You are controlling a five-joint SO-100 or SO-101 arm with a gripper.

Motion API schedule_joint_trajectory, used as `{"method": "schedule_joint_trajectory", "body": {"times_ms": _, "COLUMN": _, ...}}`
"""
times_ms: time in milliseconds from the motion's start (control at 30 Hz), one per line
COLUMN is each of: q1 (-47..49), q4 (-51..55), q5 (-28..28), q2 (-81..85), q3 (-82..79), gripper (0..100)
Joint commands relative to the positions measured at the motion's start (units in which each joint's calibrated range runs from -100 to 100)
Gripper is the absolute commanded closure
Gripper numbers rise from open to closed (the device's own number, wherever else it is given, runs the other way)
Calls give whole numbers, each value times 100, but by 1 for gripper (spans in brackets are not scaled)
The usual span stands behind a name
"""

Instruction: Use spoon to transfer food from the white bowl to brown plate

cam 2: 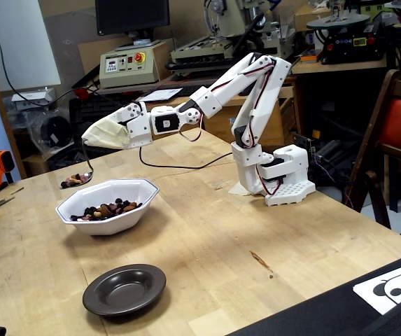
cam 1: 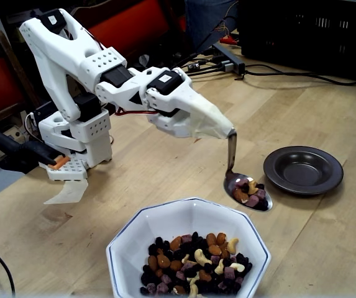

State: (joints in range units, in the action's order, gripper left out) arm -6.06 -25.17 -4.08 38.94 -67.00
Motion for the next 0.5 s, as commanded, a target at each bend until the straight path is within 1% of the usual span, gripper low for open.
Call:
{"method": "schedule_joint_trajectory", "body": {"times_ms": 0, "q1": 243, "q4": 3, "q5": 39, "q2": 269, "q3": 382, "gripper": 97}}
{"method": "schedule_joint_trajectory", "body": {"times_ms": 67, "q1": 391, "q4": 3, "q5": 112, "q2": 269, "q3": 382, "gripper": 97}}
{"method": "schedule_joint_trajectory", "body": {"times_ms": 300, "q1": 1028, "q4": 3, "q5": 654, "q2": 269, "q3": 382, "gripper": 97}}
{"method": "schedule_joint_trajectory", "body": {"times_ms": 467, "q1": 1421, "q4": 3, "q5": 669, "q2": 269, "q3": 382, "gripper": 97}}
